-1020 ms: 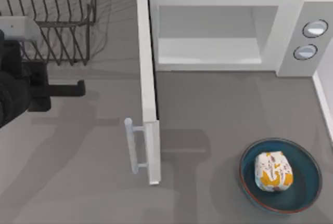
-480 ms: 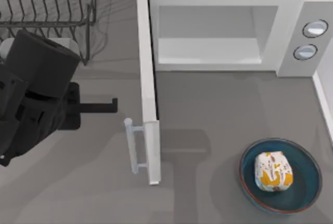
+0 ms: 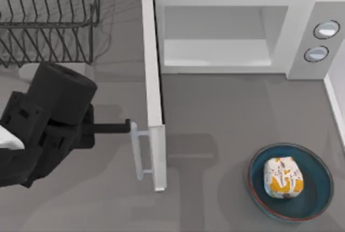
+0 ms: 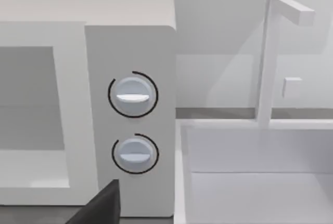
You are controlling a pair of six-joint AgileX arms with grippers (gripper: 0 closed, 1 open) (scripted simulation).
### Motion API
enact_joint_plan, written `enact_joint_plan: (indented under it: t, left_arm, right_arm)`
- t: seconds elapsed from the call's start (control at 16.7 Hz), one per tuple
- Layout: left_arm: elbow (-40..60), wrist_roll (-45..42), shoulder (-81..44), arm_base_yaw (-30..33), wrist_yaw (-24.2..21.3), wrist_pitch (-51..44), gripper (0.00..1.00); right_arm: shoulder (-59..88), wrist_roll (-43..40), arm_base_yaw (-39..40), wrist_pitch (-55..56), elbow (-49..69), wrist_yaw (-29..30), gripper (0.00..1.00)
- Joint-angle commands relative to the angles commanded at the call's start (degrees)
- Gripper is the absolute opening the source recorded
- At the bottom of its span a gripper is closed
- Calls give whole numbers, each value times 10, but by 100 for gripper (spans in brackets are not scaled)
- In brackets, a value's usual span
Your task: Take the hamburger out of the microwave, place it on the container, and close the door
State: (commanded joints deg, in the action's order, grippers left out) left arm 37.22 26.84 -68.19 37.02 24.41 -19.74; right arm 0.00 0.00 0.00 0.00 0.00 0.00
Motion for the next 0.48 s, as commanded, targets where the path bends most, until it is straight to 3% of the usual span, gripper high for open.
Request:
enact_joint_plan:
  t: [0.24,0.48]
  left_arm:
    - [-77,-2,-34,-1,-1,118,0]
    - [-102,-3,-44,-2,-1,145,0]
  right_arm:
    - [0,0,0,0,0,0,100]
    - [0,0,0,0,0,0,100]
